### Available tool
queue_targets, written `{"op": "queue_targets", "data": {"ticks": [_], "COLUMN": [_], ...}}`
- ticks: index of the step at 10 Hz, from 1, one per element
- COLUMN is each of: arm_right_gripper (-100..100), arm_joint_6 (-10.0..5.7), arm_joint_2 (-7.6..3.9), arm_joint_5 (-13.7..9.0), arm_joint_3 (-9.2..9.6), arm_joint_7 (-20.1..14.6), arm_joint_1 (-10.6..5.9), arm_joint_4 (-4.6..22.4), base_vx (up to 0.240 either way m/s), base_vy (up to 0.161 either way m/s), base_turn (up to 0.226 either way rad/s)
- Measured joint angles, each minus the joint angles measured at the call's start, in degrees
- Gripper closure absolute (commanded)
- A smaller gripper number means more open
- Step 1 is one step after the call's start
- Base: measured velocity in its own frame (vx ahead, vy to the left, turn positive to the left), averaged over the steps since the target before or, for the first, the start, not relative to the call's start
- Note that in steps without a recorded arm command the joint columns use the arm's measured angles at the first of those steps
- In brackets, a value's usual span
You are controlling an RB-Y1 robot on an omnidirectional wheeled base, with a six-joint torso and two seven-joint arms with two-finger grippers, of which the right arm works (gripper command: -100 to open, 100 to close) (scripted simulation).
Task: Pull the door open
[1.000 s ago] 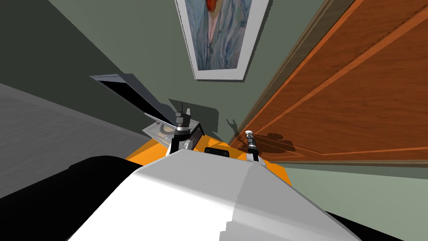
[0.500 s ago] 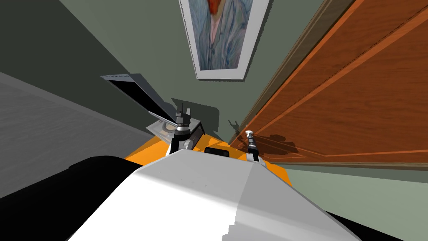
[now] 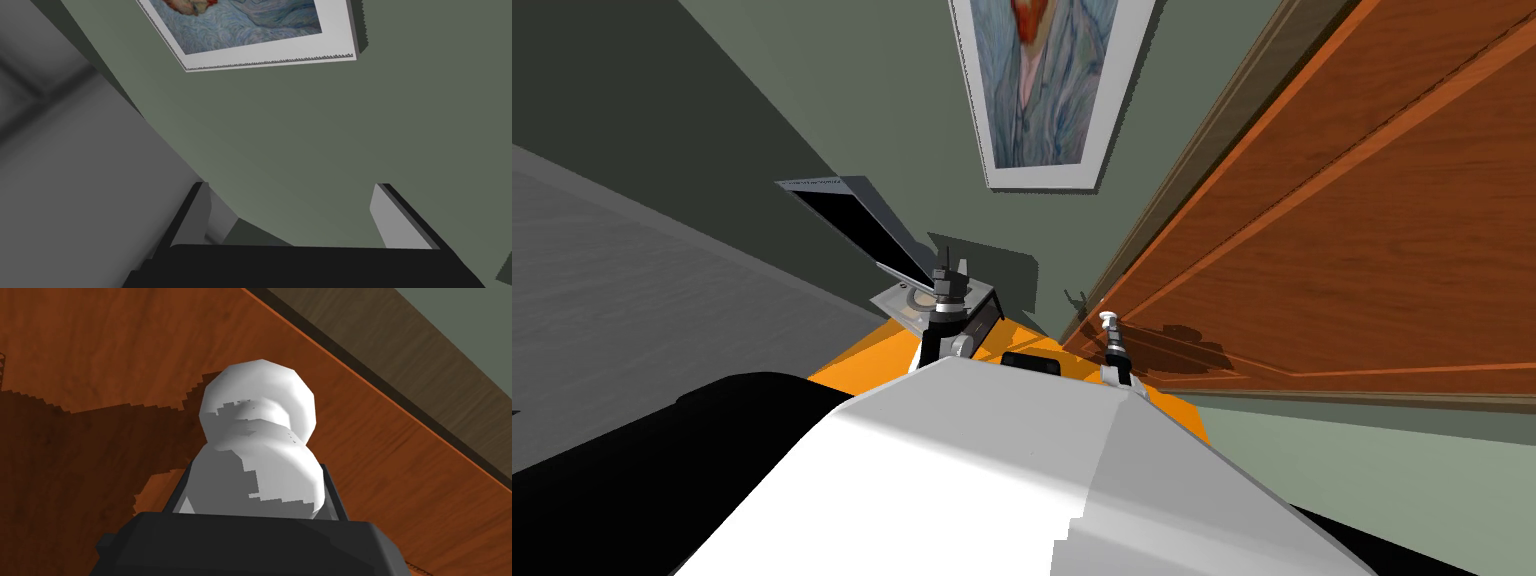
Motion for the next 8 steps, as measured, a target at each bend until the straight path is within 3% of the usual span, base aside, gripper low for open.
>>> {"op": "queue_targets", "data": {"ticks": [8], "arm_right_gripper": [100], "arm_joint_6": [-0.06], "arm_joint_2": [-0.46], "arm_joint_5": [-3.95], "arm_joint_3": [1.32], "arm_joint_7": [-9.85], "arm_joint_1": [-0.24], "arm_joint_4": [0.61], "base_vx": [-0.039], "base_vy": [-0.016], "base_turn": [0.048]}}
